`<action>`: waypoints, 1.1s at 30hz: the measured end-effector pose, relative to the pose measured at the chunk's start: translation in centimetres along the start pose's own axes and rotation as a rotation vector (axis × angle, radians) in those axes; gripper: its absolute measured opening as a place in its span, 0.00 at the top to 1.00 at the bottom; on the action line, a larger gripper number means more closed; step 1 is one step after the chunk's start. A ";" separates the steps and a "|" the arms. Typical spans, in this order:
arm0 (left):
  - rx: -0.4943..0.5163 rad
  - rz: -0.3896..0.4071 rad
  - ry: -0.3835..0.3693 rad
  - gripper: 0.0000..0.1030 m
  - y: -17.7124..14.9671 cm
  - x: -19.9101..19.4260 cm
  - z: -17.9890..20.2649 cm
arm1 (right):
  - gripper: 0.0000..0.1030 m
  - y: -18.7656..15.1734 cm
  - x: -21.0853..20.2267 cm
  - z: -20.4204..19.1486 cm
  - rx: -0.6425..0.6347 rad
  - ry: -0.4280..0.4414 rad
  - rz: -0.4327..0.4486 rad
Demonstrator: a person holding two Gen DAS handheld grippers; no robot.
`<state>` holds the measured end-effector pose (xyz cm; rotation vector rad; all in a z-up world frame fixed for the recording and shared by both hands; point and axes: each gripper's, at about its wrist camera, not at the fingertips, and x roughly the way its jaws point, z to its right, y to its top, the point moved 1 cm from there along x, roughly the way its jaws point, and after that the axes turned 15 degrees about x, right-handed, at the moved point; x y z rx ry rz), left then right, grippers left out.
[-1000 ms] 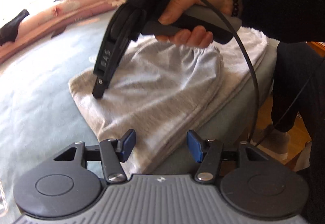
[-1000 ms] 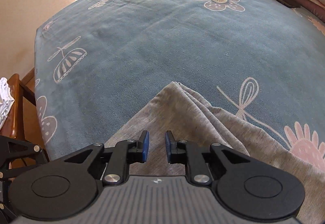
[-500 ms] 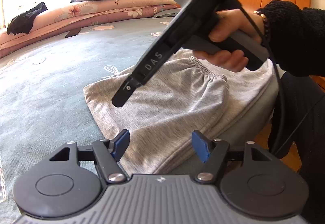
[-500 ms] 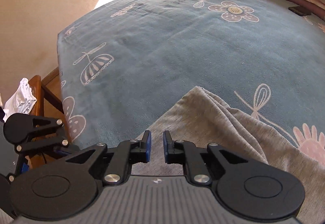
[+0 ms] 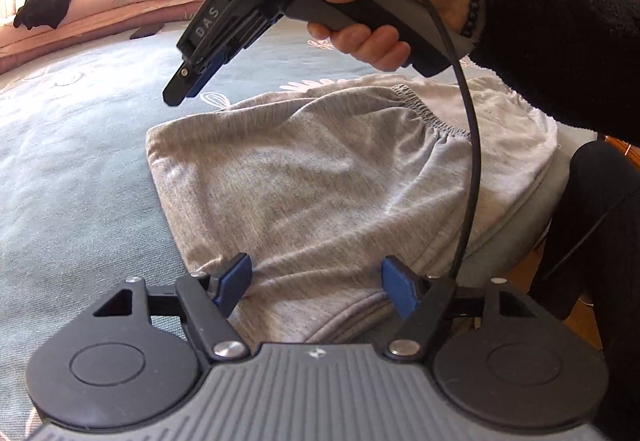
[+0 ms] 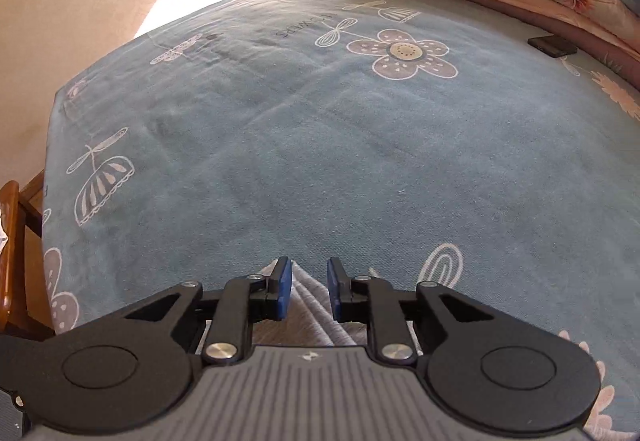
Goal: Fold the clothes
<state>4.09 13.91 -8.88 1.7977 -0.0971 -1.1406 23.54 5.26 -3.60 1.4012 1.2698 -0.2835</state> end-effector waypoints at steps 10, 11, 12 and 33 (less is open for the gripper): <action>-0.092 0.146 0.048 0.29 3.6 -0.5 -3.0 | 0.51 1.6 1.3 5.1 0.237 0.346 -0.152; -0.130 0.134 0.056 0.29 3.9 0.4 -3.7 | 0.50 1.8 1.6 5.5 0.263 0.389 -0.172; -0.172 0.110 0.055 0.29 4.0 1.6 -4.4 | 0.50 1.9 1.8 5.9 0.289 0.433 -0.192; -0.135 0.045 0.084 0.21 3.1 4.6 -3.2 | 0.45 3.1 5.5 5.1 0.273 0.542 -0.397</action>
